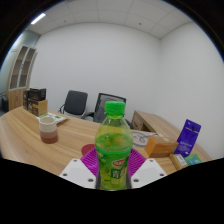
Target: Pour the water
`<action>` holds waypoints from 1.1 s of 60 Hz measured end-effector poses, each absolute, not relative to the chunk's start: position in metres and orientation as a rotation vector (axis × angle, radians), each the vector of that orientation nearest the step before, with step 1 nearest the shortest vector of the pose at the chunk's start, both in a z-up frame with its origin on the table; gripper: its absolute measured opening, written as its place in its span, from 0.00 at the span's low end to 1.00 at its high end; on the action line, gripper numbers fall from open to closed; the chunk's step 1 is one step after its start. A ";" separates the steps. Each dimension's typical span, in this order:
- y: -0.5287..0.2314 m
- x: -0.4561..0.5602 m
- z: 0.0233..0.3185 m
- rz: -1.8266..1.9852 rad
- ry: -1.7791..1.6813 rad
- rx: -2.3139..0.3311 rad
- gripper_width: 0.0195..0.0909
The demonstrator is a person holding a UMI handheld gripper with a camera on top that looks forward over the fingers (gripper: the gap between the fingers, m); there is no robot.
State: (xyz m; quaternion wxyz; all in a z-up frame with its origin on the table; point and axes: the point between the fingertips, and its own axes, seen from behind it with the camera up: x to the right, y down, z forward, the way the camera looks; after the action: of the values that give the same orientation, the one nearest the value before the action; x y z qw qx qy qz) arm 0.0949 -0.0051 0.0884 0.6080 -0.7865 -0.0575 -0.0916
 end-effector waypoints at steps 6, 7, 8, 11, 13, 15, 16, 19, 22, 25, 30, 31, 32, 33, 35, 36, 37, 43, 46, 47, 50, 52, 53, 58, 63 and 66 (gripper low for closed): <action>0.010 0.081 0.097 -0.308 -0.263 -1.834 0.21; 0.014 0.077 0.099 -0.329 -0.293 -1.836 0.21; 0.018 0.074 0.100 -0.352 -0.327 -1.839 0.21; 0.032 0.065 0.105 -0.422 -0.429 -1.848 0.21; 0.040 0.058 0.106 -0.471 -0.501 -1.850 0.21; 0.049 0.051 0.109 -0.514 -0.574 -1.846 0.21; 0.053 0.047 0.110 -0.536 -0.614 -1.842 0.21; 0.066 0.034 0.111 -0.605 -0.744 -1.823 0.21; 0.076 0.024 0.113 -0.689 -0.879 -1.791 0.21; 0.084 0.013 0.113 -0.776 -1.014 -1.749 0.21; 0.096 -0.008 0.114 -0.896 -1.205 -1.640 0.21; 0.098 -0.011 0.115 -0.921 -1.235 -1.620 0.21; 0.100 -0.015 0.115 -0.944 -1.264 -1.600 0.21; 0.102 -0.018 0.116 -0.967 -1.291 -1.581 0.20; 0.108 -0.022 0.116 -1.012 -1.352 -1.545 0.20; 0.110 -0.023 0.116 -1.032 -1.378 -1.527 0.21; 0.111 -0.025 0.115 -1.054 -1.404 -1.511 0.20; 0.122 -0.029 0.112 -1.194 -1.553 -1.417 0.20; 0.128 -0.028 0.117 -1.288 -1.600 -1.351 0.20; 0.129 -0.029 0.119 -1.316 -1.616 -1.323 0.20; 0.137 -0.032 0.124 -1.396 -1.668 -1.242 0.20; 0.138 -0.031 0.126 -1.432 -1.693 -1.201 0.20; 0.139 -0.032 0.127 -1.449 -1.704 -1.182 0.21; 0.141 -0.037 0.126 -1.472 -1.742 -1.137 0.21; 0.138 -0.037 0.123 -1.465 -1.745 -1.153 0.21; 0.137 -0.037 0.123 -1.444 -1.725 -1.178 0.21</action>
State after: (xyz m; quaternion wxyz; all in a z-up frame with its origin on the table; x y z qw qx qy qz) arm -0.0372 0.1366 0.1229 0.2964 -0.4429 -0.6488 -0.5431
